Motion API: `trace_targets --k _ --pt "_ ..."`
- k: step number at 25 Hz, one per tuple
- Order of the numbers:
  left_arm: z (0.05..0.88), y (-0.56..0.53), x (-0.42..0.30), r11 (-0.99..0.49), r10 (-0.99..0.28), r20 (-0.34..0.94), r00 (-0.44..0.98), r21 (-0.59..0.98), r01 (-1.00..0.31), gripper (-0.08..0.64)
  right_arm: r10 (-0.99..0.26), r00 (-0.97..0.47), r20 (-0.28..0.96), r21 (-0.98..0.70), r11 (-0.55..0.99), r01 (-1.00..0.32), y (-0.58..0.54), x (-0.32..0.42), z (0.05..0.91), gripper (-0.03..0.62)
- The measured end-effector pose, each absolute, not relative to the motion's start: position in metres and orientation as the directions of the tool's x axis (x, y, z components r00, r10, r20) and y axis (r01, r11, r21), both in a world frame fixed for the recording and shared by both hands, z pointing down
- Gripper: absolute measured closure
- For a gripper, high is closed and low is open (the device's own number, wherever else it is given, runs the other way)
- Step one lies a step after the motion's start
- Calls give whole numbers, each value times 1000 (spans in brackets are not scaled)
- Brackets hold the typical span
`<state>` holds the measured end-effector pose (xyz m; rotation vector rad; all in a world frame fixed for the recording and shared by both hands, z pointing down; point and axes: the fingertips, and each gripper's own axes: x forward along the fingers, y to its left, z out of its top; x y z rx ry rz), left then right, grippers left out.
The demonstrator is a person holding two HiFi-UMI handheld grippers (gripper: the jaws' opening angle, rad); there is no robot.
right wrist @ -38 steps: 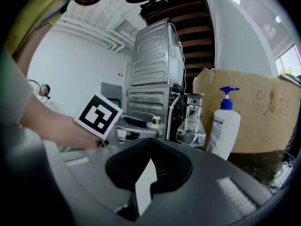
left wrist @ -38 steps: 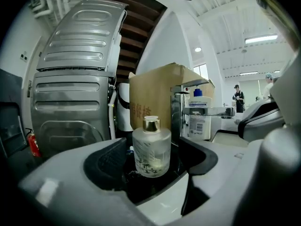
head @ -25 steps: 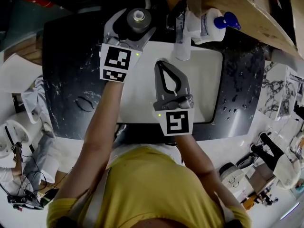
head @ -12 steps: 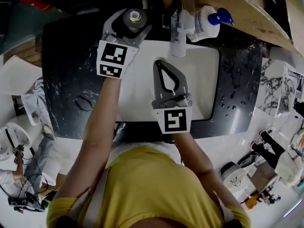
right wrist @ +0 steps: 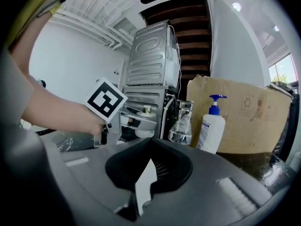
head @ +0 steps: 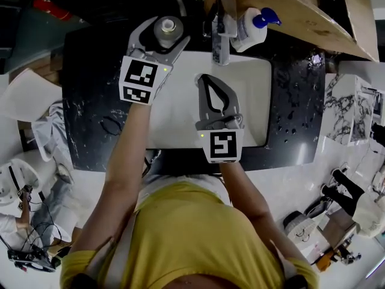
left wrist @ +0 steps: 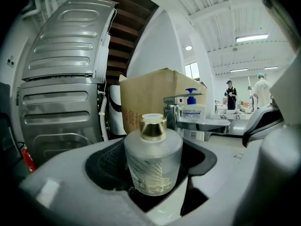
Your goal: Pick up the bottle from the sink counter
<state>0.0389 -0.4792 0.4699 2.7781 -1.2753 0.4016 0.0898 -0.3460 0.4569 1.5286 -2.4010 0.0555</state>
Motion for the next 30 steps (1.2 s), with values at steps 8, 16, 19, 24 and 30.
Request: trace_targets --k 8,16,19,24,30 --pt "428 -420 32 -669 -726 244 643 -31 -743 222 -907 -367 207 127 397 -909 -323 96 425 592" --pt "400 -366 14 -641 -751 244 614 -45 -767 222 -922 -349 166 150 373 -916 -297 103 400 592" --pt "388 -351 4 -613 -778 235 583 -79 -786 222 -925 -345 158 152 368 -917 -291 104 392 592" --pt "369 -327 -10 -560 -820 205 535 -89 -824 221 -933 -337 130 143 354 -924 -285 106 373 592" --pt "363 -301 -20 -509 -852 181 491 -66 -858 221 -937 -334 100 130 345 -929 -274 106 353 592"
